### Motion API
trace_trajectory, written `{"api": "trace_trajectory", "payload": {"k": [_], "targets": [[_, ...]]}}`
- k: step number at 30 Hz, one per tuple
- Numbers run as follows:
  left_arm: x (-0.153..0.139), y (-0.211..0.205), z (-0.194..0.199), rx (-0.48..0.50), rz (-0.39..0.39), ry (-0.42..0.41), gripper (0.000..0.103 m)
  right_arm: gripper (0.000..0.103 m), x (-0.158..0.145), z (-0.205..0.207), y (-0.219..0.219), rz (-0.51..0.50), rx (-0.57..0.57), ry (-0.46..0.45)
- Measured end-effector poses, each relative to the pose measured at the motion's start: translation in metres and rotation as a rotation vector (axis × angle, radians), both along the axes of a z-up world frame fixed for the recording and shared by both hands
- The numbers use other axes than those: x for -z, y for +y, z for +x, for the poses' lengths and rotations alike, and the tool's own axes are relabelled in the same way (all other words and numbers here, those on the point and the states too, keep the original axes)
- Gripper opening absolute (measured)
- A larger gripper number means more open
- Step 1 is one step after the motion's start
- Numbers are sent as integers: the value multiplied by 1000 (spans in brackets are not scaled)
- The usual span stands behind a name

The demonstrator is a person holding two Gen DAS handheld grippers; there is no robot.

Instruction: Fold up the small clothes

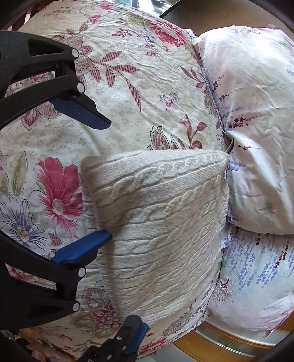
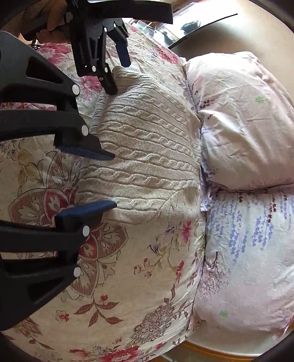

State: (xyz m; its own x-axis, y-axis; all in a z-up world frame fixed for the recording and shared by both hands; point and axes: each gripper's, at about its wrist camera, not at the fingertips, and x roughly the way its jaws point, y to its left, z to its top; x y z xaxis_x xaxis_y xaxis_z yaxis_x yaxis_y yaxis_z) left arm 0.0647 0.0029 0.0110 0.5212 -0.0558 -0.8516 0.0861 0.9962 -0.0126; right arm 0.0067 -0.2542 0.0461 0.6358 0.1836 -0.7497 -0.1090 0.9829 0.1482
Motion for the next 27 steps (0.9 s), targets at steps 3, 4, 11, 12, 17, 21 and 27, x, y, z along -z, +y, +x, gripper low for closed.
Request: {"api": "trace_trajectory", "payload": {"k": [3, 4, 11, 12, 17, 21, 27], "targets": [[3, 1, -9, -1, 7, 11, 91, 71, 2, -16, -7, -11, 53, -23], [5, 2, -11, -3, 7, 19, 91, 72, 5, -18, -9, -9, 69, -16], [7, 2, -20, 1, 29, 20, 91, 84, 14, -27, -11, -18, 132, 12], [6, 2, -21, 3, 32, 16, 91, 89, 13, -28, -11, -24, 135, 6], [7, 3, -24, 1, 43, 19, 94, 102, 14, -29, -5, -58, 154, 8], [13, 7, -24, -13, 29, 50, 95, 102, 31, -21, 3, -65, 139, 99], [19, 13, -25, -40, 12, 70, 98, 102, 52, -20, 12, -74, 134, 169]]}}
